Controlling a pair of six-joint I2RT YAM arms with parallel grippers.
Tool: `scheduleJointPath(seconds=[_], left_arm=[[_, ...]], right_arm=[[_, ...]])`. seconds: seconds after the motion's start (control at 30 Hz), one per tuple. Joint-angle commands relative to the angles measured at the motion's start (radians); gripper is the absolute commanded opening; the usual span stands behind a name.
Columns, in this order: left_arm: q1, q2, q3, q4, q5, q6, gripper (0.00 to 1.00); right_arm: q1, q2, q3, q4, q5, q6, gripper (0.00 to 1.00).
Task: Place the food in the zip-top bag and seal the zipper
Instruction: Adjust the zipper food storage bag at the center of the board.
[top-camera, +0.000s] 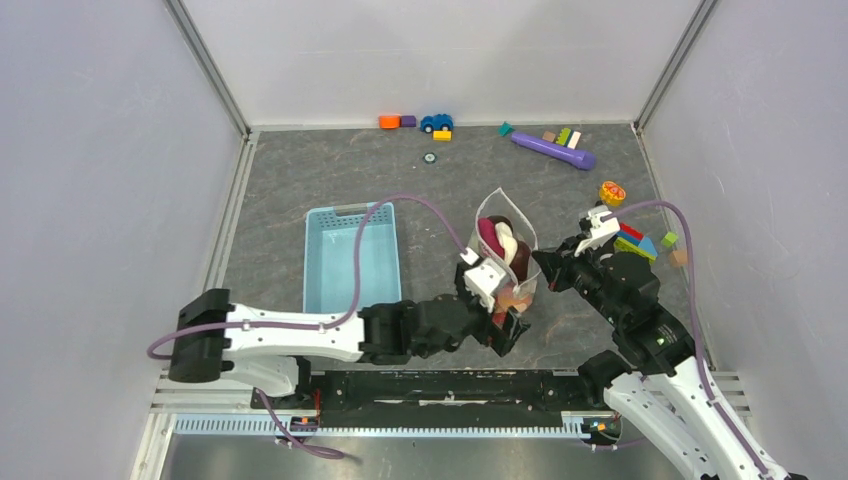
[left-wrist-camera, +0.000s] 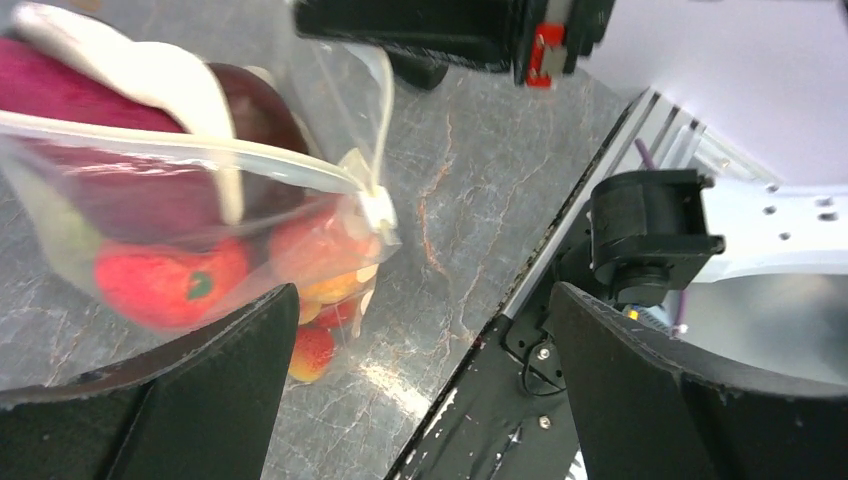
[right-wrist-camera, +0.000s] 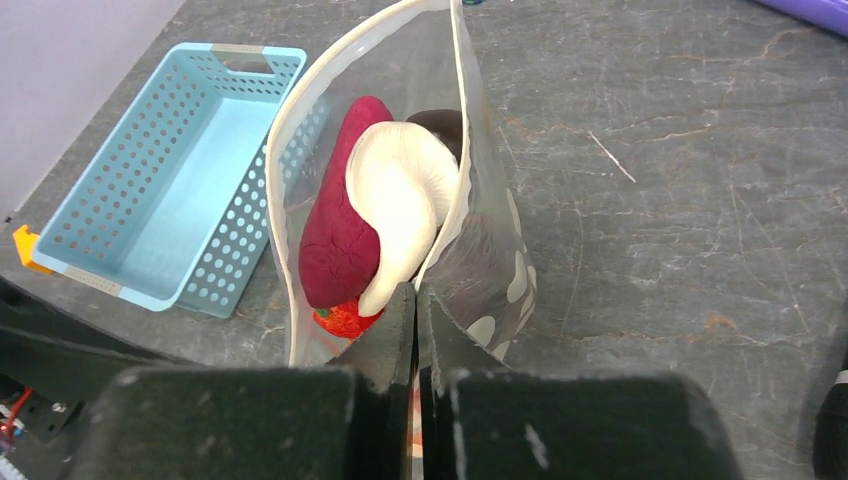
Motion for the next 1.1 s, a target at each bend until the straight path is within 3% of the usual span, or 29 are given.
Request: scheduleJointPath(seconds=[0.0, 0.07, 0.2, 0.4, 0.47, 0.63, 0.7, 0.83, 0.93, 1.07], left_arm=[[-0.034, 0.094, 0.010, 0.179, -0.118, 0.107, 1.00], [-0.035, 0.123, 0.017, 0.229, -0.122, 0.119, 0.99], [-0.033, 0.171, 0.038, 0.274, -0.206, 0.119, 0.84], [-0.016, 0.210, 0.049, 0.293, -0.302, 0.139, 0.71], [-0.011, 0.218, 0.055, 0.297, -0.302, 0.131, 0.62], [-0.005, 0.227, 0.056, 0.319, -0.300, 0.160, 0.26], [-0.004, 0.218, 0.049, 0.314, -0.295, 0.191, 0.05], [-0.003, 0.143, -0.024, 0.287, -0.188, 0.291, 0.02], [0.006, 0.059, -0.116, 0.275, -0.118, 0.338, 0.02], [0.025, -0.051, -0.203, 0.229, 0.018, 0.385, 0.02]], right_arm=[[0.002, -0.021, 0.062, 0.015, -0.023, 0.067, 0.00], [0.002, -0.034, 0.065, 0.012, -0.041, 0.080, 0.00], [0.002, -0.050, 0.069, 0.013, -0.078, 0.103, 0.00], [0.002, -0.058, 0.056, 0.010, -0.093, 0.112, 0.00], [0.002, -0.054, 0.049, 0.011, -0.095, 0.115, 0.00], [0.002, -0.036, 0.049, 0.015, -0.088, 0.104, 0.00], [0.002, -0.033, 0.051, 0.015, -0.070, 0.089, 0.00], [0.002, -0.015, 0.051, 0.023, 0.004, 0.062, 0.00], [0.002, 0.024, 0.067, 0.019, 0.081, 0.037, 0.13], [0.001, 0.128, 0.170, -0.012, 0.146, -0.004, 0.55]])
